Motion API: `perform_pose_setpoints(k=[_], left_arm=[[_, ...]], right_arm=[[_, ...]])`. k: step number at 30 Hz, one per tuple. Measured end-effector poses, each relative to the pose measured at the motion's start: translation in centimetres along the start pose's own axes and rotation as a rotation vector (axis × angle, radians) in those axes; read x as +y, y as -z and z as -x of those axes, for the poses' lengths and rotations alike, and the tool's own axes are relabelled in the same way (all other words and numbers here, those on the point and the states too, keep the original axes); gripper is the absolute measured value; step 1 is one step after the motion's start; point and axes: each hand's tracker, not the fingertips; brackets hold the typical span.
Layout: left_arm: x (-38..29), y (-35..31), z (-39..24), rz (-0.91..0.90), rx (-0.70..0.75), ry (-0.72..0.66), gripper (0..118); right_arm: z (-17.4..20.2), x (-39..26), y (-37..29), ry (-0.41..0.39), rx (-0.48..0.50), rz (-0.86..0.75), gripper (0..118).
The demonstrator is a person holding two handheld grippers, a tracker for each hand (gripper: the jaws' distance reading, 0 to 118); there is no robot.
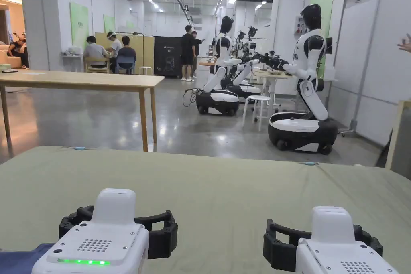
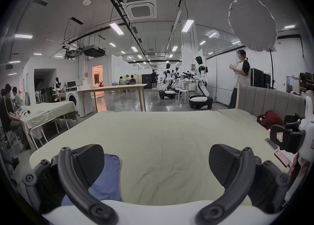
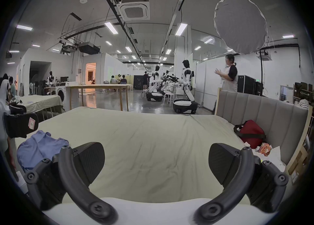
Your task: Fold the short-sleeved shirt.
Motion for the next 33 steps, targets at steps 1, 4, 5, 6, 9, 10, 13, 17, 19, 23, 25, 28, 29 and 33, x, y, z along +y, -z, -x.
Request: perform_pose_setpoints(k=[1, 4, 5, 6, 9, 10, 13, 17, 19, 23, 25, 28, 29, 33], left_arm=[[0.0, 0.0, 0.0, -0.002, 0.000, -0.001, 118], [0.1, -0.1, 0.1, -0.004, -0.005, -0.006, 118], [0.1, -0.1, 0.1, -0.005, -0.006, -0.007, 118], [0.1, 0.0, 0.1, -0.006, -0.006, -0.006, 118], [0.1, 0.0, 0.2, -0.011, -0.007, -0.011, 118], [0.1, 0.1, 0.3, -0.012, -0.011, -0.019, 118], [0.0, 0.3, 1.4, 0.016, -0.075, -0.161, 118], [-1.9, 2.2, 5.4, 0.182, -0.240, -0.751, 118], [-5.0, 3.9, 8.0, 0.303, -0.330, -1.179, 118], [-11.8, 5.0, 8.9, 0.413, -0.477, -1.804, 118], [-13.6, 5.1, 9.0, 0.439, -0.464, -1.924, 118], [-11.9, 4.1, 8.7, 0.377, -0.402, -1.727, 118], [-10.9, 3.9, 8.6, 0.358, -0.389, -1.652, 118], [-5.2, 3.7, 7.7, 0.252, -0.378, -1.198, 118]], right_arm=[[0.0, 0.0, 0.0, 0.003, 0.001, 0.000, 118], [0.0, 0.0, 0.1, 0.010, 0.002, 0.003, 118], [0.0, 0.0, 0.1, 0.010, 0.002, 0.002, 118], [0.1, 0.0, 0.1, 0.010, 0.002, 0.002, 118], [0.2, 0.0, 0.1, 0.006, 0.003, 0.003, 118], [0.3, 0.0, 0.1, 0.000, 0.003, 0.003, 118], [1.1, 0.3, 0.0, -0.109, -0.022, -0.008, 118], [4.9, 0.1, 0.2, -0.699, -0.125, -0.050, 118], [7.0, -2.0, 0.3, -1.184, -0.183, -0.128, 118], [7.9, -6.1, 0.8, -1.777, -0.162, -0.177, 118], [7.5, -6.6, 1.2, -1.715, -0.129, -0.195, 118], [7.2, -5.5, 1.2, -1.551, -0.125, -0.173, 118], [6.7, -4.3, 0.8, -1.430, -0.119, -0.145, 118], [3.5, -0.2, 1.1, -0.661, -0.015, -0.026, 118]])
